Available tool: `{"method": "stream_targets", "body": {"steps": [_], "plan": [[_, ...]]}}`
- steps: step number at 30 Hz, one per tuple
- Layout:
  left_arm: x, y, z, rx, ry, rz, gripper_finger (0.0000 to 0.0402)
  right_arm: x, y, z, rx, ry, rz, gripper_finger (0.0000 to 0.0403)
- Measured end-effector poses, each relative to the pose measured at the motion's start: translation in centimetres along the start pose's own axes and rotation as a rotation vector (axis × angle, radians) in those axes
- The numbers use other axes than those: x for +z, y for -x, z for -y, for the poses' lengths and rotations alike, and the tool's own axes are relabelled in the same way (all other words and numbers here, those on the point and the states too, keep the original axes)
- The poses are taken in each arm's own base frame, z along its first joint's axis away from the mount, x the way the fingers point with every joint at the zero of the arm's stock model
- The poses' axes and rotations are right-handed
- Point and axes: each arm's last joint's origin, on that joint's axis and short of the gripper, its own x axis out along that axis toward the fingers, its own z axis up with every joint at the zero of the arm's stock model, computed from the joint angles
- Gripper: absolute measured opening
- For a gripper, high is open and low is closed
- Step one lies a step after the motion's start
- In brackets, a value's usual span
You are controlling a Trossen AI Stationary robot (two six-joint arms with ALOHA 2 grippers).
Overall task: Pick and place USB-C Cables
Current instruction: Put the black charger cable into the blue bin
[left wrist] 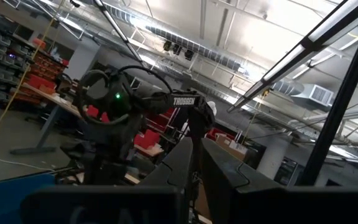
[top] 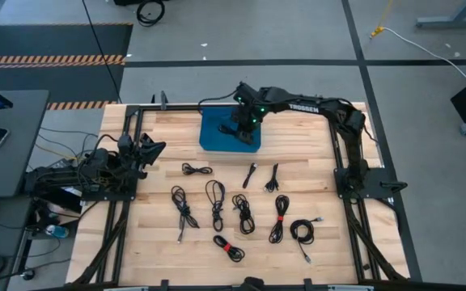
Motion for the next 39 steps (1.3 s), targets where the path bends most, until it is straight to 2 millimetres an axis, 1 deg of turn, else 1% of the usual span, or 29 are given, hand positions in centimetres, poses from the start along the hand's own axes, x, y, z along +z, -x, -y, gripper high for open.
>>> {"method": "stream_targets", "body": {"steps": [4,8,19,23,25,27,30,32,34,37,39], "plan": [[0.0,0.0,0.0,0.001,0.0,0.0,0.0039,0.4,0.1,0.1,-0.077,0.055,0.016,0.0044],[0.0,0.0,0.0,0.0,0.0,0.0,0.0039,0.3,0.2,0.0,-0.075,0.06,0.006,0.0044],[0.0,0.0,0.0,0.001,0.002,-0.002,0.0039,0.1,-0.3,-1.0,-0.091,0.063,-0.05,0.0047],[0.0,0.0,0.0,0.001,0.003,-0.002,0.0039,0.1,-0.5,-1.4,-0.142,0.075,-0.069,0.0107],[0.0,0.0,0.0,0.001,0.003,-0.002,0.0039,0.1,-0.6,-1.5,-0.159,0.081,-0.074,0.013],[0.0,0.0,0.0,0.001,0.005,-0.002,0.0039,0.2,-0.6,-1.6,-0.16,0.082,-0.073,0.014],[0.0,0.0,0.0,0.001,0.016,-0.002,0.0039,0.3,-0.5,-1.7,-0.162,0.087,-0.06,0.0143],[0.0,0.0,0.0,0.001,0.016,-0.002,0.0039,0.6,0.0,-2.2,-0.16,0.094,-0.032,0.0141],[0.0,0.0,0.0,0.004,0.01,-0.005,0.0039,1.2,1.2,-3.1,-0.143,0.094,0.027,0.014],[-0.5,0.0,-0.3,0.047,-0.002,-0.042,0.0039,2.3,3.8,-4.8,-0.114,0.107,0.142,0.0139],[-1.2,0.1,-0.7,0.104,0.007,-0.105,0.0039,3.0,5.9,-6.2,-0.104,0.122,0.232,0.0139]]}}
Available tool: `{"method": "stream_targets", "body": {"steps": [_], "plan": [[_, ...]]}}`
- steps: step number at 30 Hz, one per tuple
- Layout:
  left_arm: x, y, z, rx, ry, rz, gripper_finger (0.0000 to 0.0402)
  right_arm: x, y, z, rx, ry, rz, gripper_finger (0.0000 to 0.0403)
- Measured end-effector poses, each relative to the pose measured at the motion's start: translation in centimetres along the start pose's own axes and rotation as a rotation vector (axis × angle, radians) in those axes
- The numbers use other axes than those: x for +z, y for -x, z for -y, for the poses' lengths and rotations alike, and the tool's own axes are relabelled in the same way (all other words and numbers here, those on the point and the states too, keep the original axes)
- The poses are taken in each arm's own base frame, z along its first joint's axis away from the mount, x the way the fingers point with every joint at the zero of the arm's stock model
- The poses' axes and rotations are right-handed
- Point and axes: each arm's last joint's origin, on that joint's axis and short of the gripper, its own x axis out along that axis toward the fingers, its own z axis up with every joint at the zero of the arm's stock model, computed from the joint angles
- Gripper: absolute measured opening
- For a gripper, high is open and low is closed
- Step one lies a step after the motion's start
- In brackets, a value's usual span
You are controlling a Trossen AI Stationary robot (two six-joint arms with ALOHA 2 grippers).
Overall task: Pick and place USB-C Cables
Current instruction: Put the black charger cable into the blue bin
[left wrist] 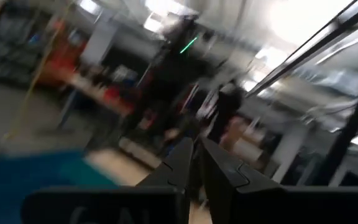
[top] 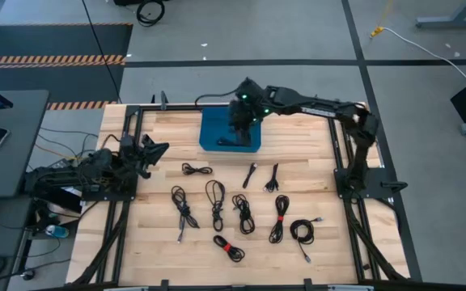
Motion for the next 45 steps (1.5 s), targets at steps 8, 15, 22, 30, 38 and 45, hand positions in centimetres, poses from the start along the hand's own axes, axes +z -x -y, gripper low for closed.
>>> {"method": "stream_targets", "body": {"steps": [8,15,22,30,38,45], "plan": [[-1.6,0.0,-0.7,0.097,0.135,-0.24,0.0041,3.7,9.8,-3.9,-0.016,0.046,0.348,0.0139],[3.7,-2.5,3.1,0.02,-0.05,-0.275,0.01,4.2,16.4,-5.6,-0.064,0.059,0.538,0.0139],[6.5,-7.1,6.0,0.115,-0.395,-0.628,0.0168,3.9,18.9,-6.3,-0.094,0.067,0.59,0.0139],[4.3,-12.2,6.2,0.195,-0.64,-1.113,0.0176,3.9,19.2,-6.5,-0.091,0.071,0.594,0.0139],[-0.5,-14.7,4.3,0.253,-0.701,-1.392,0.0176,3.8,19.2,-6.5,-0.089,0.073,0.592,0.0139],[-4.4,-15.7,2.6,0.314,-0.695,-1.549,0.0176,3.8,19.2,-6.5,-0.084,0.101,0.588,0.0139]]}}
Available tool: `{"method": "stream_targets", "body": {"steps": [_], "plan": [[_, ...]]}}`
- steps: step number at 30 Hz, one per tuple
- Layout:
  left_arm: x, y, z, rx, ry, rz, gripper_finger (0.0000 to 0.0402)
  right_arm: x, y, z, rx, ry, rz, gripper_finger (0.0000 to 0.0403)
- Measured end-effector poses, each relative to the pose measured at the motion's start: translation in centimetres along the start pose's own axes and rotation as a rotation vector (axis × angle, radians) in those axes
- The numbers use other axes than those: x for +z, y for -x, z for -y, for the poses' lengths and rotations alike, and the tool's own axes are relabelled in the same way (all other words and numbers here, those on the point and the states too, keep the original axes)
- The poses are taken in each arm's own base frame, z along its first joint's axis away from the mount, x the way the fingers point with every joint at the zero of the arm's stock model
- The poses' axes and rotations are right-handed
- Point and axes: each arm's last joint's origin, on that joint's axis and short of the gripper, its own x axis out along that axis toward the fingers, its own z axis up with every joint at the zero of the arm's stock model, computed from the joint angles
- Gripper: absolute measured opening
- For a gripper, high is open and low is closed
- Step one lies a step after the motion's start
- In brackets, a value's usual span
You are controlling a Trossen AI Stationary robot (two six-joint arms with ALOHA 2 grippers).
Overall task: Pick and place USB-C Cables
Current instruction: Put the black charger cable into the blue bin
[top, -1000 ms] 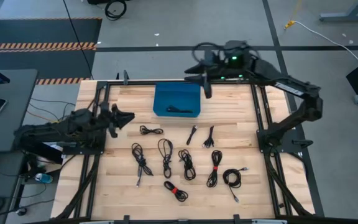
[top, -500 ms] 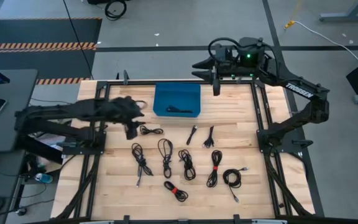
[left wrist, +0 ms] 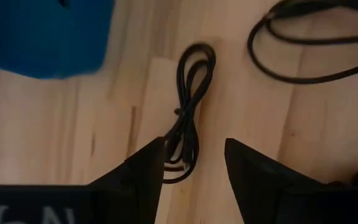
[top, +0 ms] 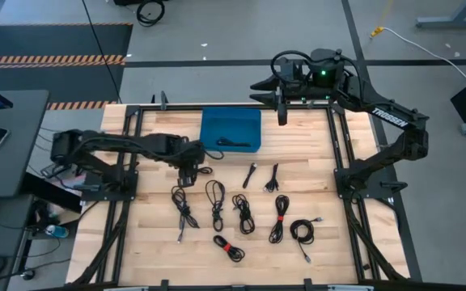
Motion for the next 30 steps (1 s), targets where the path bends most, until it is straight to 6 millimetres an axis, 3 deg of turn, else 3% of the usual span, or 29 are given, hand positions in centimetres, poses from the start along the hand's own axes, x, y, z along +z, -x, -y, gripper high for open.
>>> {"method": "stream_targets", "body": {"steps": [11,18,30], "plan": [[0.9,-4.4,0.7,-0.001,-0.068,-0.094,0.0176,0.0,0.0,-0.1,0.047,0.018,0.004,0.0139],[0.9,-5.5,0.9,-0.003,-0.096,-0.101,0.0176,0.0,0.0,-0.1,0.048,0.026,0.004,0.0139],[-0.7,-7.5,-0.1,-0.036,-0.047,-0.129,0.0176,0.1,0.0,-0.1,0.049,0.027,0.009,0.0139]]}}
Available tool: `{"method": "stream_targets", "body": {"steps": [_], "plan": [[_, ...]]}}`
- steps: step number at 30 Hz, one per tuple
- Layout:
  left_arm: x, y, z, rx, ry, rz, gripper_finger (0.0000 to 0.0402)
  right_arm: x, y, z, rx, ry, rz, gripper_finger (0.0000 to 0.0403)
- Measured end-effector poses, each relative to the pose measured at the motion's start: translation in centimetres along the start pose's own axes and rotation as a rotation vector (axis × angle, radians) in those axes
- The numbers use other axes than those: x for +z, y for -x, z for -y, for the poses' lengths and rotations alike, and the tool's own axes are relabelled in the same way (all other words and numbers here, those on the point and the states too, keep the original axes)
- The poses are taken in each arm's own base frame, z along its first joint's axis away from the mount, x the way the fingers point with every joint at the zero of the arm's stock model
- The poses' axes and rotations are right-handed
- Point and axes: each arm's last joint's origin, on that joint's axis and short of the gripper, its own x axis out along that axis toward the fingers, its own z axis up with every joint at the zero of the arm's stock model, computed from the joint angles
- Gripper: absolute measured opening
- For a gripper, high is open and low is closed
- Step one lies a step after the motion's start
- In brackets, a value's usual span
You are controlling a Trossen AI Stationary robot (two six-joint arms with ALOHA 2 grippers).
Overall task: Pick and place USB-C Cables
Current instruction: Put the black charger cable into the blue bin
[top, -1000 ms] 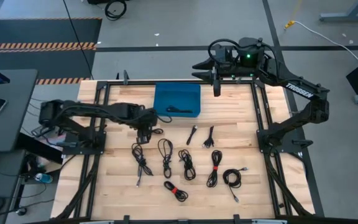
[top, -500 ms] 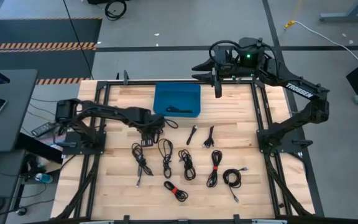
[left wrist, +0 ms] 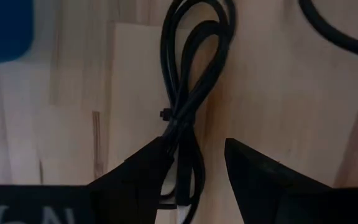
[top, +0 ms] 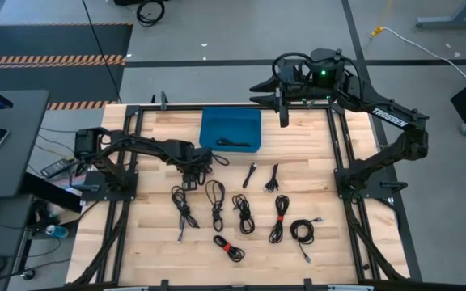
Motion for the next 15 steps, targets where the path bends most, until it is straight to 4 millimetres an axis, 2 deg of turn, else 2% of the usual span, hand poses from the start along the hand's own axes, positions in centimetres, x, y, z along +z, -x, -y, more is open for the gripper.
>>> {"method": "stream_targets", "body": {"steps": [5,8,11,15], "plan": [[-0.04,-0.08,-0.47,0.001,0.02,0.002,0.0175,0.03,0.0,0.0,-0.001,0.001,0.003,0.0139],[-0.04,-0.11,-0.63,-0.013,0.029,0.004,0.0159,0.03,0.0,0.0,-0.001,0.001,0.002,0.0139],[-0.04,-0.12,-0.68,-0.025,0.053,0.006,0.0119,0.02,-0.01,0.01,-0.001,0.001,0.002,0.0139],[-0.04,-0.12,-0.64,-0.039,0.088,0.006,0.0029,0.02,0.0,0.01,-0.004,0.0,0.002,0.0139]]}}
